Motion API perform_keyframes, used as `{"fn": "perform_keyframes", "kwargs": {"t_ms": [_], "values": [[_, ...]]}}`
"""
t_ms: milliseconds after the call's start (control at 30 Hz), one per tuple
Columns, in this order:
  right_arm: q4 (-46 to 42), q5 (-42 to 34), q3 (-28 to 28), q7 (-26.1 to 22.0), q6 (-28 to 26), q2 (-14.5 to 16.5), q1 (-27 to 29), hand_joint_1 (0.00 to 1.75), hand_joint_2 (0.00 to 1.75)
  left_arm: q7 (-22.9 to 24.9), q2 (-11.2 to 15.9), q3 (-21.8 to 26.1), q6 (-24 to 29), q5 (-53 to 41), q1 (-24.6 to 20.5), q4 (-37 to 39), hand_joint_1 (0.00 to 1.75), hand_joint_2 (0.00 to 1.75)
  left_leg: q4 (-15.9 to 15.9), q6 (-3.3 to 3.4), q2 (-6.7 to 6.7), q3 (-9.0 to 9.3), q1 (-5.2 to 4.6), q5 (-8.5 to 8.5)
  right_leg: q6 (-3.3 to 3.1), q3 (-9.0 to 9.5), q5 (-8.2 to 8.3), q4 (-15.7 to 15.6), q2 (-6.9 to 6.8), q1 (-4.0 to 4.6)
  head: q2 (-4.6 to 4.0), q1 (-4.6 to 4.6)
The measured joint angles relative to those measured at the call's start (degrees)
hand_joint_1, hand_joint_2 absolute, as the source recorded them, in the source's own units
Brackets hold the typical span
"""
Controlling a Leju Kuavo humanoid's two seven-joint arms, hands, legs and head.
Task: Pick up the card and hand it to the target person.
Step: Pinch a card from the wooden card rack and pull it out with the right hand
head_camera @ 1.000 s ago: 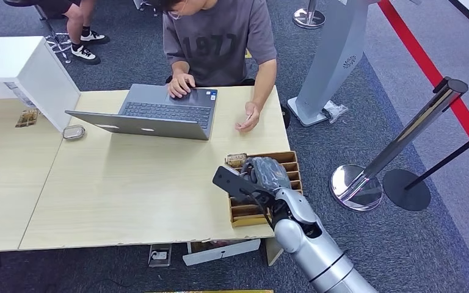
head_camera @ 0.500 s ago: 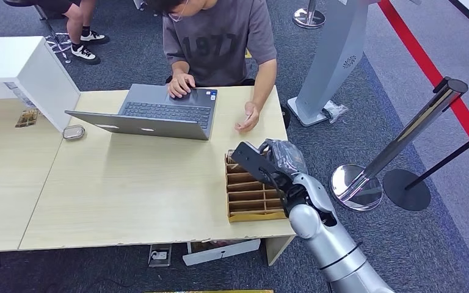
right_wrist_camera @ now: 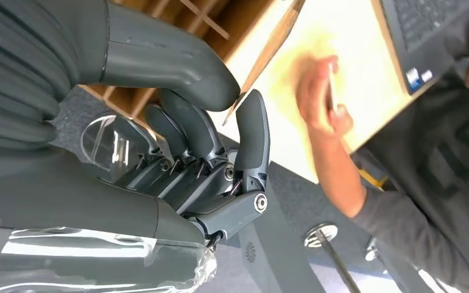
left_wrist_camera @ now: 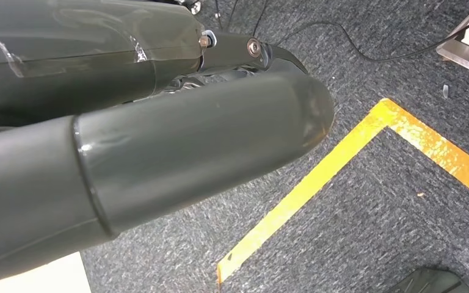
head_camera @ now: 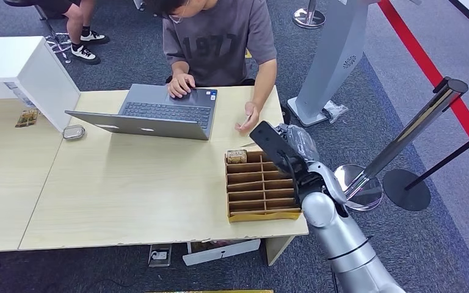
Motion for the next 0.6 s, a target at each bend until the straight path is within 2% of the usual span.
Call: {"fn": "perform_keyframes", "kwargs": {"t_ms": [133,267,333,600], "values": [[-0.1,-2.3,-1.4,-0.4,-0.3,0.0,-1.6,1.68,1.75,0.0,0.0,0.2,-0.1,0.0,0.0,0.0,0.0,0.0,0.0,0.0,0.0,0.0,0.0,0.0,0.0,0.0,0.0,0.0,0.0,0.0,0.0,0.01],[0.3,-3.8,-2.7,-0.7,-1.1,0.0,-3.5,1.62,1.75,0.0,-0.1,0.3,-0.1,-0.3,0.0,0.0,0.0,0.0,0.0,0.0,0.0,-0.01,0.0,0.0,0.0,0.01,0.0,0.0,0.0,0.0,0.0,0.0],[1.0,-3.8,-3.4,-0.9,-1.7,0.0,-4.8,1.66,1.75,0.0,-0.1,0.3,-0.1,-0.5,0.0,0.0,0.0,0.0,0.0,0.0,0.0,-0.02,0.0,0.0,0.0,0.0,0.0,0.0,0.0,0.0,0.0,0.0],[9.0,2.4,-4.9,-0.8,-3.6,0.1,-11.1,1.75,1.75,-0.1,-0.3,0.3,-0.1,-1.5,0.0,0.0,0.0,0.0,0.0,0.0,-0.02,-0.03,0.0,0.0,0.0,0.01,0.0,0.0,-0.01,0.0,0.0,0.01]]}}
